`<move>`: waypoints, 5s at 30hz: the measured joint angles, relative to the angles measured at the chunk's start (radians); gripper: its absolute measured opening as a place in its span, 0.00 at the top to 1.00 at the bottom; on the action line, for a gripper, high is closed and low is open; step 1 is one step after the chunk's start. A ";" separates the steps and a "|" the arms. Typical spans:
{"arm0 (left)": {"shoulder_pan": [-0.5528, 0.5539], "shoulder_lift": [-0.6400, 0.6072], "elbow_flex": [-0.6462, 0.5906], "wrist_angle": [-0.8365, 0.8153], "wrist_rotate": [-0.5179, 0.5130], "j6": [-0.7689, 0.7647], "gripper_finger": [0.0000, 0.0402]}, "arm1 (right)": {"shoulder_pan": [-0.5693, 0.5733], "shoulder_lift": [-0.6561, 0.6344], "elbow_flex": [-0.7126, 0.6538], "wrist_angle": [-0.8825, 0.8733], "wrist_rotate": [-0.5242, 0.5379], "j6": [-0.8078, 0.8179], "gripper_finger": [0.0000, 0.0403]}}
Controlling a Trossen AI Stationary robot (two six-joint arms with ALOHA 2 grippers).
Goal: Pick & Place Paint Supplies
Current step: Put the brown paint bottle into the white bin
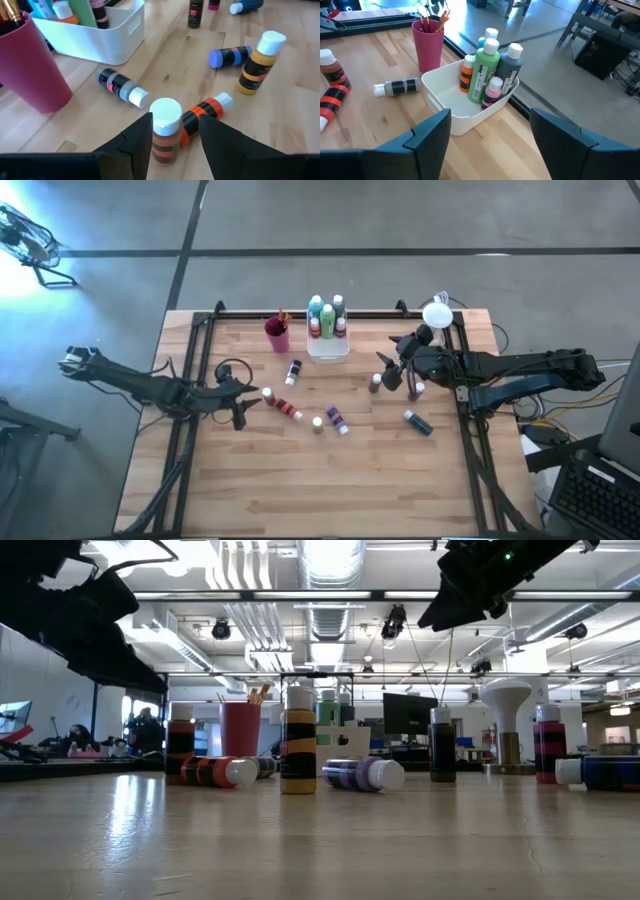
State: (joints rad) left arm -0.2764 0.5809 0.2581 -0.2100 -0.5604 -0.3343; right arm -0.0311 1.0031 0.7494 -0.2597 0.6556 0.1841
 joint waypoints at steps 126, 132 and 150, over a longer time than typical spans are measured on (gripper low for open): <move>0.370 0.743 0.652 0.375 0.038 0.521 0.70 | -0.001 0.000 -0.049 0.005 0.029 0.024 0.39; 0.476 0.941 0.782 0.375 0.054 0.521 0.70 | -0.001 0.000 -0.062 0.003 0.029 0.026 0.35; 0.605 1.160 0.829 0.416 0.072 0.413 0.70 | 0.000 0.000 -0.073 0.005 0.028 0.027 0.39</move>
State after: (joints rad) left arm 0.3287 1.7409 1.0869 0.2062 -0.4885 0.0786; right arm -0.0311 1.0035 0.6765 -0.2546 0.6838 0.2108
